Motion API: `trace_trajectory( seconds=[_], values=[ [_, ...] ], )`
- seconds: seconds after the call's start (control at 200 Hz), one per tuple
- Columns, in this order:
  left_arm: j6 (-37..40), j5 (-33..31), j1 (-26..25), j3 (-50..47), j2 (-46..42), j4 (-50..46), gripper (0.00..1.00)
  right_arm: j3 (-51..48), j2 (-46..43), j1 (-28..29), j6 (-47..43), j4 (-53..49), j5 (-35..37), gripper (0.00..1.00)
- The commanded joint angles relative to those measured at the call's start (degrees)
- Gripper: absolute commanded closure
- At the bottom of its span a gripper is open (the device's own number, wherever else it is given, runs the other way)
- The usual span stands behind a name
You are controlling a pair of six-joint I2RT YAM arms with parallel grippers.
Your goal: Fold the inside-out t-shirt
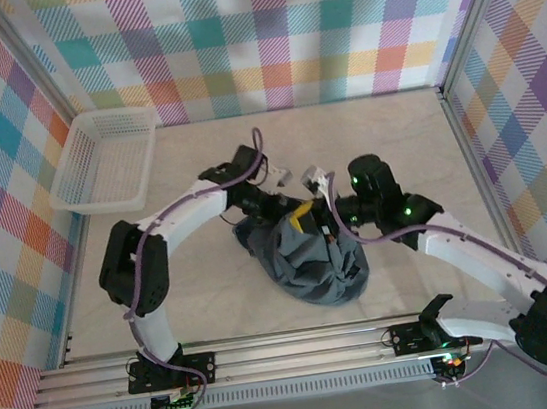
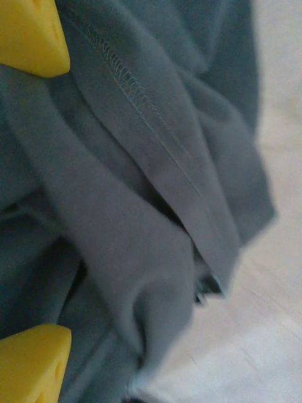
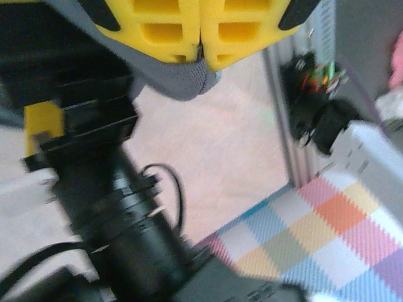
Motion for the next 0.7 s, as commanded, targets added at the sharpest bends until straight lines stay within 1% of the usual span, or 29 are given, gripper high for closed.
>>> trace_trajectory(
  seconds=[0.0, 0.045, 0.055, 0.065, 0.07, 0.075, 0.09, 0.1, 0.105, 0.11, 0.115, 0.13, 0.135, 0.175, 0.225, 0.28, 0.34, 0.41, 0.525, 0.56, 0.585, 0.635, 0.695],
  values=[
    [-0.84, -10.93, -0.39, -2.32, 2.08, -1.97, 0.11, -4.39, -6.49, 1.86, 2.45, -1.86, -5.96, 1.00],
    [-2.46, -15.01, -0.34, -2.24, 3.31, -1.84, 0.29, -5.65, -10.12, 1.92, 3.59, -2.07, -4.52, 1.00],
    [-2.92, -16.18, -0.38, -2.20, 3.38, -1.76, 0.36, -6.02, -11.21, 1.90, 3.71, -2.42, -3.51, 1.00],
    [-3.34, -16.86, -0.30, -2.17, 3.51, -1.72, 0.40, -6.15, -12.23, 1.95, 3.77, -2.56, -2.78, 1.00],
    [-3.55, -17.59, -0.30, -2.16, 3.55, -1.67, 0.46, -6.28, -12.64, 1.96, 3.82, -2.65, -2.43, 1.00],
    [-3.78, -18.27, -0.30, -2.12, 3.61, -1.64, 0.49, -6.28, -12.64, 1.96, 3.82, -2.65, -2.43, 1.00],
    [-4.42, -19.85, -0.23, -2.01, 3.57, -1.52, 0.65, -6.56, -14.05, 1.97, 3.95, -3.03, -0.96, 1.00],
    [-4.84, -20.82, -0.04, -1.88, 3.47, -1.46, 0.74, -6.75, -14.85, 1.97, 3.96, -3.22, 0.19, 1.00],
    [-5.04, -21.24, 0.00, -1.84, 3.44, -1.41, 0.77, -6.93, -15.91, 1.97, 3.97, -3.49, 1.20, 1.00],
    [-5.32, -21.63, 0.07, -1.78, 3.38, -1.38, 0.82, -7.02, -16.32, 1.97, 3.97, -3.59, 1.62, 1.00],
    [-5.54, -21.82, 0.19, -1.75, 3.30, -1.28, 0.85, -7.02, -16.32, 1.97, 3.97, -3.59, 1.62, 1.00],
    [-6.30, -22.86, 0.56, -1.56, 2.93, -1.08, 0.98, -7.52, -18.21, 1.93, 3.92, -4.06, 4.05, 1.00],
    [-6.47, -23.01, 0.70, -1.51, 2.77, -1.00, 1.00, -7.66, -18.62, 1.95, 3.94, -4.05, 4.76, 1.00],
    [-8.31, -23.96, 2.16, -1.14, 1.28, -0.03, 1.00, -9.25, -22.57, 1.93, 4.37, -3.72, 8.86, 1.00],
    [-11.58, -23.17, 4.93, -0.88, -1.17, 1.83, 1.00, -12.22, -27.23, 1.96, 4.58, -2.17, 11.38, 1.00],
    [-15.22, -20.54, 8.96, 0.18, -3.77, 3.44, 1.00, -15.48, -30.55, 1.99, 4.55, -1.12, 11.63, 1.00],
    [-18.50, -15.84, 13.20, 2.41, -6.32, 4.42, 1.00, -17.26, -30.63, 2.12, 4.03, -2.88, 10.37, 1.00],
    [-19.87, -10.61, 15.86, 5.63, -8.84, 5.63, 1.00, -17.28, -24.86, 2.76, 3.79, -7.07, 7.23, 1.00],
    [-18.66, -3.16, 16.22, 11.02, -10.98, 5.15, 1.00, -11.90, -7.32, 7.51, 2.10, -15.06, 3.71, 1.00],
    [-18.72, -1.05, 16.22, 11.29, -11.60, 5.45, 1.00, -9.53, -3.22, 8.23, 1.66, -16.28, 2.39, 0.95],
    [-18.70, 0.93, 16.13, 11.07, -11.87, 5.89, 1.00, -8.03, -0.82, 8.24, 1.76, -16.69, 1.52, 0.90],
    [-18.68, 3.78, 15.95, 10.27, -12.51, 6.20, 1.00, -5.04, 1.82, 8.32, 1.68, -16.42, 1.70, 0.76],
    [-17.67, 4.55, 15.16, 8.66, -13.46, 5.53, 1.00, -2.01, 2.98, 8.21, 1.67, -14.56, 4.65, 0.71]
  ],
)
